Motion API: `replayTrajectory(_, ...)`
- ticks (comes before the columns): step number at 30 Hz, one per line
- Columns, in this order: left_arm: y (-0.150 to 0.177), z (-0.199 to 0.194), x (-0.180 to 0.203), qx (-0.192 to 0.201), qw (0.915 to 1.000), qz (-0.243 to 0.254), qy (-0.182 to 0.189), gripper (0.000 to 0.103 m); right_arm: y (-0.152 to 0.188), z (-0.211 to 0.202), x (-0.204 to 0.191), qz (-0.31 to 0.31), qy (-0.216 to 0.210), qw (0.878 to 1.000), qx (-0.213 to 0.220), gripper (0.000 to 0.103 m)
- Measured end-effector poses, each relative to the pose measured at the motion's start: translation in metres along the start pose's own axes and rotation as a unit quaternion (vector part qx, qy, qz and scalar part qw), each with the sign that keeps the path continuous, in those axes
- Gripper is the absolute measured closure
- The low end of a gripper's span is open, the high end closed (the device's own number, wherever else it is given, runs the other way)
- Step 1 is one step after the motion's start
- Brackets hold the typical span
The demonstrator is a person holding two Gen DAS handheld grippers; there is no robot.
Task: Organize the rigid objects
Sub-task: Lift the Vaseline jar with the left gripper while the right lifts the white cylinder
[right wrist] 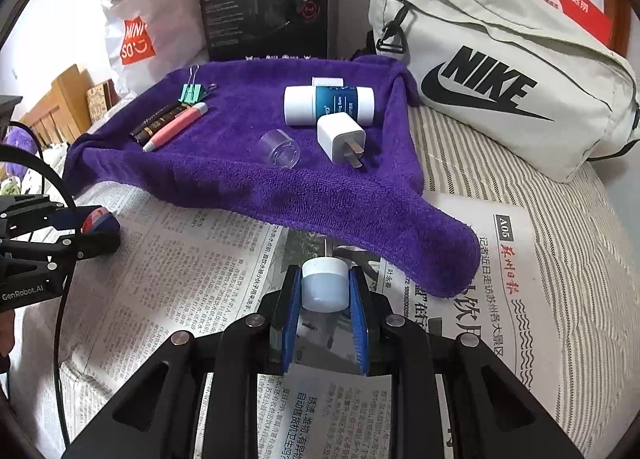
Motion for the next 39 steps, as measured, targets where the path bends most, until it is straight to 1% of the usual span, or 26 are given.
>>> replayTrajectory(4,0.0063,-0.0002,0.0024,0.03,0.9995,-0.001,-0.008,0.068,0.0001,0.0002,0.0003,0.001,-0.002,1.0,0.001,0.079)
replayTrajectory(8,0.0102,-0.0006,-0.0007,0.052,0.9985,-0.014,-0.001,0.067,-0.0003,0.0005,0.0,0.002,-0.003,1.0,0.001,0.079)
replayTrajectory(10,0.0092,-0.0007,-0.0028,0.052,0.9985,-0.017,0.005,0.067,-0.0002,0.0009,-0.0006,0.0,0.0,1.0,0.001,0.079)
replayTrajectory(14,0.0089,-0.0003,0.001,0.053,0.9985,-0.011,-0.008,0.067,-0.0001,0.0015,-0.0013,-0.002,0.005,1.0,0.001,0.079)
replayTrajectory(17,0.0092,0.0,0.001,0.053,0.9985,-0.01,-0.005,0.067,0.0,0.0018,-0.0017,-0.004,0.008,1.0,0.002,0.079)
replayTrajectory(19,0.009,0.0005,0.0014,0.053,0.9986,-0.008,-0.002,0.063,0.0001,0.002,-0.0017,-0.005,0.008,1.0,0.002,0.079)
replayTrajectory(22,0.0084,0.0012,0.0044,0.052,0.9986,-0.002,-0.006,0.061,-0.0002,0.0019,-0.0023,-0.005,0.008,1.0,0.002,0.079)
replayTrajectory(26,0.0084,0.0013,0.0045,0.052,0.9986,0.0,-0.003,0.059,-0.0001,0.0017,-0.0019,-0.005,0.009,1.0,0.002,0.079)
replayTrajectory(39,0.009,0.0011,0.0053,0.053,0.9986,0.0,-0.003,0.059,-0.0008,0.0027,-0.0035,-0.01,0.016,1.0,0.003,0.079)
Point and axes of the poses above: each gripper's, at about its wrist camera, not at the fingertips, and z roughly the way its jaws point, x to its right, y to its underside, the point moved 3 cm from there along z, roughly the way its jaws point, and after that the axes turned 14 degrees about -x, right-handed, at the moved point
